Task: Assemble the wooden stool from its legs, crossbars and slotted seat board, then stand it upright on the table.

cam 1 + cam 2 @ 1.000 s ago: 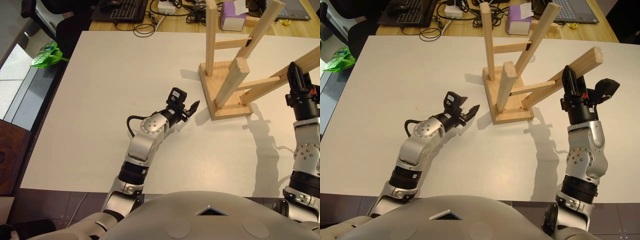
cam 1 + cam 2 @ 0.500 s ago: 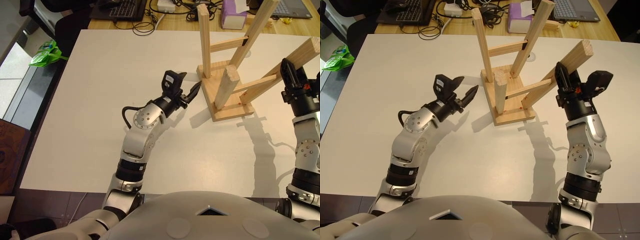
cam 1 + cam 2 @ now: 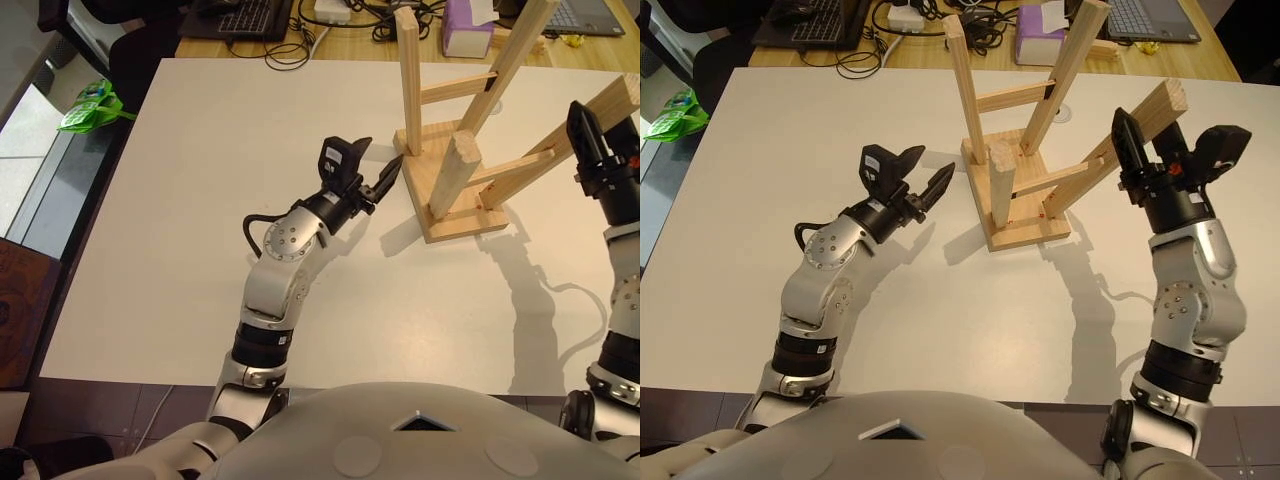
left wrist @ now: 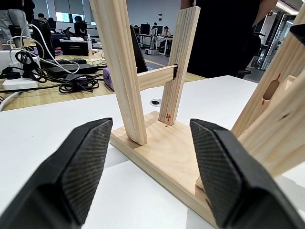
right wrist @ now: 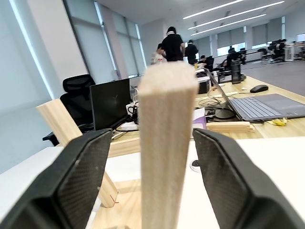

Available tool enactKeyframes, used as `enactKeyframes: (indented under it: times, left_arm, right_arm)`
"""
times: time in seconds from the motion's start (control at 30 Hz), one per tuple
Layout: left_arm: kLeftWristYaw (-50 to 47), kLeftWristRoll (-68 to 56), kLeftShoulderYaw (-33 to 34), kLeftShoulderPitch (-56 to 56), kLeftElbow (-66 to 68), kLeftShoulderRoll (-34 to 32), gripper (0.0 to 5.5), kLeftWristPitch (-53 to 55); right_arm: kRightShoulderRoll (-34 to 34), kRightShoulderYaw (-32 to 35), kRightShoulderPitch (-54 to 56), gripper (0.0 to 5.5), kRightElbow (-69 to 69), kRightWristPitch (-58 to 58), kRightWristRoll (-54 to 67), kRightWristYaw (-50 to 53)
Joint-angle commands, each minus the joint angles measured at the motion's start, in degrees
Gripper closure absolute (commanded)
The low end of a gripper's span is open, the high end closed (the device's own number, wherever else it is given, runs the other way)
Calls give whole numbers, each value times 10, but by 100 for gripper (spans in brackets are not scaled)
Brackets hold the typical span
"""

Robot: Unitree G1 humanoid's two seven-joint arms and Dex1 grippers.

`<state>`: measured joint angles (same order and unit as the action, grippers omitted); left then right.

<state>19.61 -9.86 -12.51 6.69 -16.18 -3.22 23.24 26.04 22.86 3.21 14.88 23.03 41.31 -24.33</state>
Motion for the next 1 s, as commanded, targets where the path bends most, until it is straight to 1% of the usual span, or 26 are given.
enactKeyframes:
  times: [0.03, 0.13, 0.23, 0.3, 0.47, 0.57, 0.73, 0.8, 0.93, 1.0]
  left_arm:
    - [39, -28, 4, -16, -61, -38, 251, 17]
    - [72, -44, -1, -17, -99, -79, 251, 45]
    - [85, -60, -3, -4, -113, -95, 251, 71]
    - [85, -65, -9, 10, -116, -95, 251, 84]
    - [73, -61, -44, 56, -91, -63, 251, 89]
    - [74, -61, -60, 64, -88, -59, 251, 91]
    - [63, -55, -50, 54, -86, -70, 251, 96]
    - [64, -59, -45, 43, -95, -80, 251, 100]
    - [115, -82, -48, 15, -129, -139, 251, 119]
    - [131, -90, -45, 15, -135, -155, 251, 121]
  right_arm:
    - [81, 28, 38, 239, 4, 46, 26, -43]
    - [113, 31, 69, 239, -25, 52, 17, -57]
    - [118, 30, 77, 239, -43, 49, 7, -59]
    - [120, 32, 82, 239, -57, 47, -1, -59]
    - [128, 32, 99, 239, -108, 29, -37, -64]
    - [128, 30, 106, 239, -124, 21, -50, -68]
    - [122, 23, 110, 239, -127, 12, -64, -74]
    - [120, 24, 112, 239, -129, 10, -67, -76]
    - [117, 23, 112, 239, -129, 7, -70, -77]
    - [116, 22, 113, 239, -131, 7, -71, -77]
